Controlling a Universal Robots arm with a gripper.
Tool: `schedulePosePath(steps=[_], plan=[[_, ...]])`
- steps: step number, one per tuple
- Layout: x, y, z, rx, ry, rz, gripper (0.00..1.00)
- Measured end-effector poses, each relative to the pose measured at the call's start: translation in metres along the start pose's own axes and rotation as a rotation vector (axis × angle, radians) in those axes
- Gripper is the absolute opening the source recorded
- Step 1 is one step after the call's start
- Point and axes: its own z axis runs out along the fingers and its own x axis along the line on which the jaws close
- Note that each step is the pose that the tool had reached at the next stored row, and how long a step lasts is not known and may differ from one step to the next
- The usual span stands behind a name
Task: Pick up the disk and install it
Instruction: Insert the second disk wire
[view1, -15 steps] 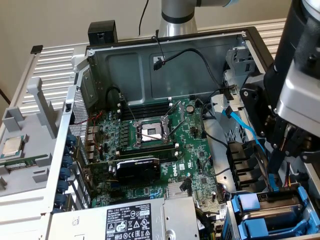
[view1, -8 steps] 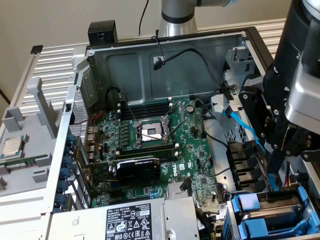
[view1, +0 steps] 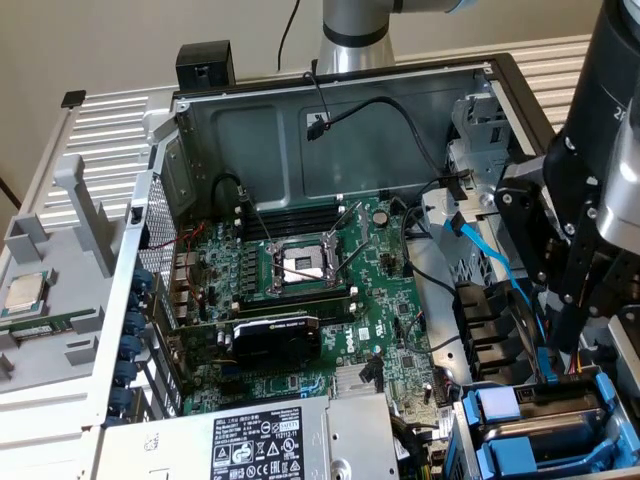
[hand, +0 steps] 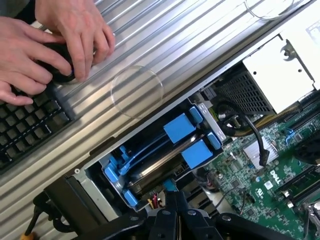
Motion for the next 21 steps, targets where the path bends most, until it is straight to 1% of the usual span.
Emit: schedulePosePath(steps=[2,14,21], plan=[[0.001,-0.0005,0.0023,-0.0018,0.001,-0.008,0.11],[0.003,0.0006,0.0201,-0.002,-0.0009,-0.056,0.11],[0.004,0.0015,0.0247,-0.0022,-0.0014,-0.07,0.11]])
